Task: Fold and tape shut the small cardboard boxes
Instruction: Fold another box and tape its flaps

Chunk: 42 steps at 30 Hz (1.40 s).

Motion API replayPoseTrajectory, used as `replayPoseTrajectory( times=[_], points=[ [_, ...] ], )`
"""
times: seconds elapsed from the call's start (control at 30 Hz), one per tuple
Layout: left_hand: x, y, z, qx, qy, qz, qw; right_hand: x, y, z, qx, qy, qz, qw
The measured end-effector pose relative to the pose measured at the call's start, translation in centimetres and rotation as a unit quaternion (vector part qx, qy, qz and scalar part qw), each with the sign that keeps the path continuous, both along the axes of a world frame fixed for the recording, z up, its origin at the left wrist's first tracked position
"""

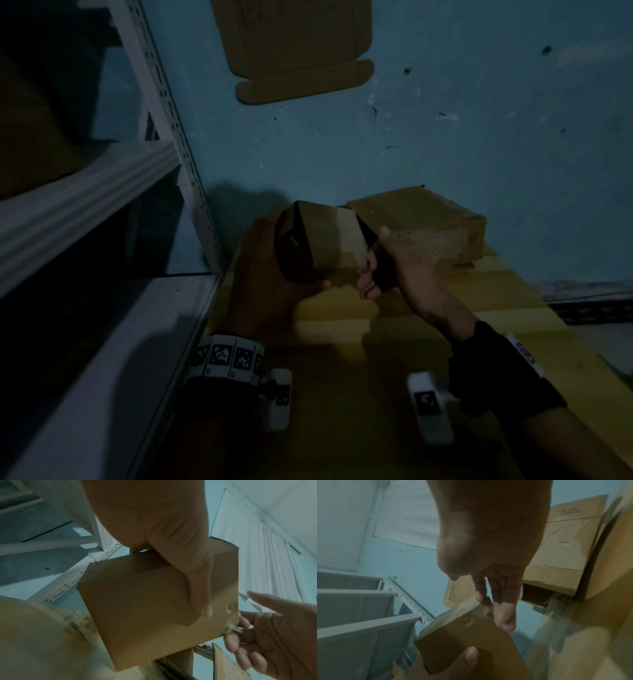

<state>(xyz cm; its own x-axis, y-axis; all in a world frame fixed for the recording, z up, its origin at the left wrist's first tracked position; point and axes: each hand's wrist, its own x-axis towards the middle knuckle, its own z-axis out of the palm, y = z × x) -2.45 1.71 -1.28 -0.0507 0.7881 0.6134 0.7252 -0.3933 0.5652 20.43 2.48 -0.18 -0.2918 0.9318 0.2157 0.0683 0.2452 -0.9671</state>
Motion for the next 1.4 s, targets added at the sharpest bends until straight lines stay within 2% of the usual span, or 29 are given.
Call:
replayPoseTrajectory(
  times=[0.1,0.2,0.27,0.57,0.67,0.83,1.1,1.2,1.3,1.4],
  points=[
    [0.2,-0.3,0.0,0.007,0.003,-0.003,1.0,0.3,0.1,-0.2,0.022,-0.031,-0.015,0.999],
    [0.6,-0.6,-0.2,0.014,0.007,-0.005,1.0,0.5,0.5,-0.8,0.094,-0.13,-0.057,0.985],
    [0.5,-0.6,-0.2,0.014,0.0,-0.007,1.0,0.6,0.7,-0.9,0.094,-0.181,-0.086,0.975],
    [0.6,-0.5,0.0,0.015,0.012,0.001,1.0,0.0,0.8,-0.8,0.194,-0.285,-0.086,0.935],
    [0.4,-0.3,-0.1,0.006,0.011,0.001,1.0,0.2,0.7,-1.2,0.183,-0.227,-0.071,0.954],
    [0.4,-0.5,-0.2,0.009,-0.003,-0.023,1.0,0.7,0.5,-1.4,0.095,-0.089,-0.04,0.991],
    [-0.2,-0.8,0.2,-0.023,-0.05,-0.072,0.996,1.0,-0.2,-1.0,-0.01,0.045,0.007,0.999],
    [-0.1,-0.9,0.2,-0.026,-0.056,-0.076,0.995,0.9,-0.1,-0.7,-0.05,0.065,0.022,0.996],
    [-0.4,-0.9,0.1,-0.024,-0.057,-0.074,0.995,0.8,0.0,-0.3,-0.05,0.066,0.022,0.996],
    [-0.2,-1.0,0.3,-0.032,-0.051,-0.072,0.996,1.0,-0.1,0.0,-0.01,-0.006,-0.007,1.0]
  ],
)
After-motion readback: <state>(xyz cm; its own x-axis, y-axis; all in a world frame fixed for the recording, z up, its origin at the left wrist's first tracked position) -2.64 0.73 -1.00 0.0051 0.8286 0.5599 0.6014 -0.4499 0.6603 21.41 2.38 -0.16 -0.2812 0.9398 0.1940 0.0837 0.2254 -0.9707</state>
